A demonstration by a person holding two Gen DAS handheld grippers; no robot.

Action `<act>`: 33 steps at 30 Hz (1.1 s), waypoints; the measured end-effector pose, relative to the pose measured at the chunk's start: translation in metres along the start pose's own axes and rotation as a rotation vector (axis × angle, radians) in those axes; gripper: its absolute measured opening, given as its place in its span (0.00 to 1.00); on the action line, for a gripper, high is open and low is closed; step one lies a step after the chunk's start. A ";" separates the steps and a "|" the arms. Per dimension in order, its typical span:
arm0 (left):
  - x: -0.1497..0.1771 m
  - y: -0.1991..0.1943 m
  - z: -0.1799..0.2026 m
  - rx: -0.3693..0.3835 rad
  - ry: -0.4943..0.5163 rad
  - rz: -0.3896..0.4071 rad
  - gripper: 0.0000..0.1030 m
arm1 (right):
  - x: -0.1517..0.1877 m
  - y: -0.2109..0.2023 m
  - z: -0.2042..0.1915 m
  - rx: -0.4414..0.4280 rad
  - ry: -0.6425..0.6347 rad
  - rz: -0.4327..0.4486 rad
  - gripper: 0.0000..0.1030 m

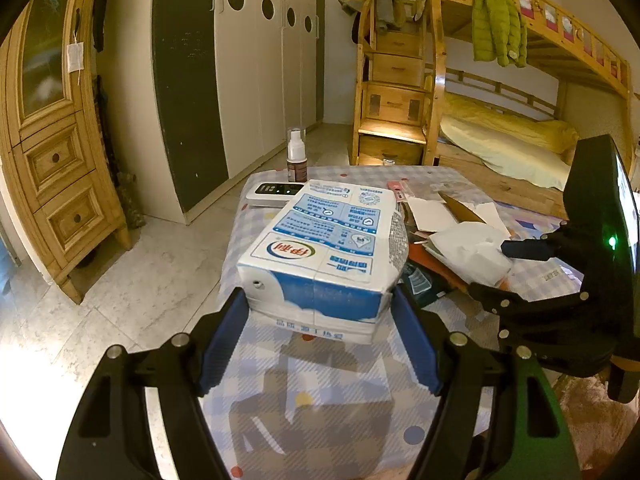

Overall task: Collect trash
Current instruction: 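Carry the carton and paper over the bin and release both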

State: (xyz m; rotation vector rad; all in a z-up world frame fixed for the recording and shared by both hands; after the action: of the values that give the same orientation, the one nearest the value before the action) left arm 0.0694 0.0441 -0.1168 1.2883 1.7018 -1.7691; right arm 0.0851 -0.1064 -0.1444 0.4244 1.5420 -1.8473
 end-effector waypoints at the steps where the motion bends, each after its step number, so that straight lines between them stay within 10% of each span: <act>1: -0.001 0.000 0.000 0.000 0.002 0.001 0.69 | 0.000 -0.002 0.002 -0.005 0.003 0.006 0.45; 8: -0.010 -0.011 0.008 -0.005 0.022 0.030 0.69 | -0.014 -0.032 0.039 -0.134 0.145 0.061 0.02; 14: -0.024 -0.028 0.021 0.001 0.044 0.074 0.69 | -0.021 -0.076 0.082 -0.251 0.276 0.121 0.01; 33: -0.059 -0.020 0.145 0.193 0.207 0.124 0.69 | 0.040 -0.111 0.171 -0.121 0.498 0.147 0.01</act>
State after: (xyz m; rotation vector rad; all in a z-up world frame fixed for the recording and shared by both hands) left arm 0.0332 -0.1054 -0.0789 1.6737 1.5448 -1.8161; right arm 0.0111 -0.2742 -0.0472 0.9686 1.8747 -1.5966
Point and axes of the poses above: each gripper's, at about its wrist camera, not at the fingertips, and y roughly the way its jaws point, z to its right, x to its underside, the point moved 1 cm from there along y, roughly the way its jaws point, and after that the axes turned 10 degrees about y, right-handed, at the moved point
